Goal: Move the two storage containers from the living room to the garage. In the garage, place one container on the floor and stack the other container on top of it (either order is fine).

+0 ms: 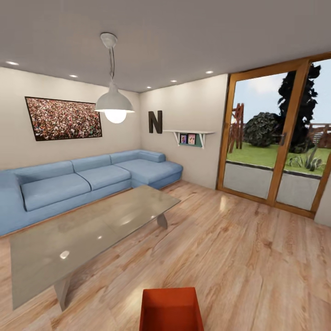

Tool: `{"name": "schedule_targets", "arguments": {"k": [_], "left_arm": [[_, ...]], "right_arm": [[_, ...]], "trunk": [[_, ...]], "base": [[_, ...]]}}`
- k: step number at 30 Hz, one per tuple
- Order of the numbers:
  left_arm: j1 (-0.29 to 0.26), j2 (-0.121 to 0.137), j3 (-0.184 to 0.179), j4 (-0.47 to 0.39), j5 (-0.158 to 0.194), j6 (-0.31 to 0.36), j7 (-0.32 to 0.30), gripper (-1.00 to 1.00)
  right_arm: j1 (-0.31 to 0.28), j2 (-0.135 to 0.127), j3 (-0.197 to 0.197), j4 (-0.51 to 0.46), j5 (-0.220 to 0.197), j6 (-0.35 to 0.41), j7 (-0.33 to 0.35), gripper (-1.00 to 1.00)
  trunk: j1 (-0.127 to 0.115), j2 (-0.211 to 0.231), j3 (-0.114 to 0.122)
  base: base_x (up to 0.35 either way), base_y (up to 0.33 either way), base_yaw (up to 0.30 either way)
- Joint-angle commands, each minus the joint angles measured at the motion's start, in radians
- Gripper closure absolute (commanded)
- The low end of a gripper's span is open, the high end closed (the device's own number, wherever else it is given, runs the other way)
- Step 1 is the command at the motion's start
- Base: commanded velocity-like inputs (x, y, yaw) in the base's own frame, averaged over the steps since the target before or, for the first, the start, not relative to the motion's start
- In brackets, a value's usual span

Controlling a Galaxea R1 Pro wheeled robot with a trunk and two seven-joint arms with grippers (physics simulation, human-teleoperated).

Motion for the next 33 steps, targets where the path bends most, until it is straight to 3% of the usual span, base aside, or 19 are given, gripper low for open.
{"name": "schedule_targets", "arguments": {"k": [1,10,22,33], "left_arm": [[-0.001,0.000,-0.002,0.000,0.005,-0.002,0.002,-1.00],[-0.001,0.000,-0.002,0.001,0.004,-0.003,0.002,-1.00],[-0.001,0.000,-0.002,-0.001,0.005,-0.003,0.002,-1.00],[-0.001,0.000,-0.002,-0.001,0.005,-0.003,0.002,-1.00]], "right_arm": [[-0.001,0.000,0.007,0.002,-0.005,-0.005,-0.002,-1.00],[-0.001,0.001,0.006,0.002,-0.007,-0.006,-0.003,-1.00],[-0.001,0.000,0.000,0.002,-0.013,-0.005,-0.002,-1.00],[-0.001,0.001,0.001,0.002,-0.012,-0.005,-0.002,-1.00]], "trunk": [[0.000,-0.001,-0.001],[0.000,-0.001,-0.001],[0.000,-0.001,-0.001],[0.000,-0.001,-0.001]], "base": [[0.188,0.000,0.012],[0.227,-0.057,0.003],[0.005,-0.002,-0.173],[0.000,0.000,-0.018]]}}
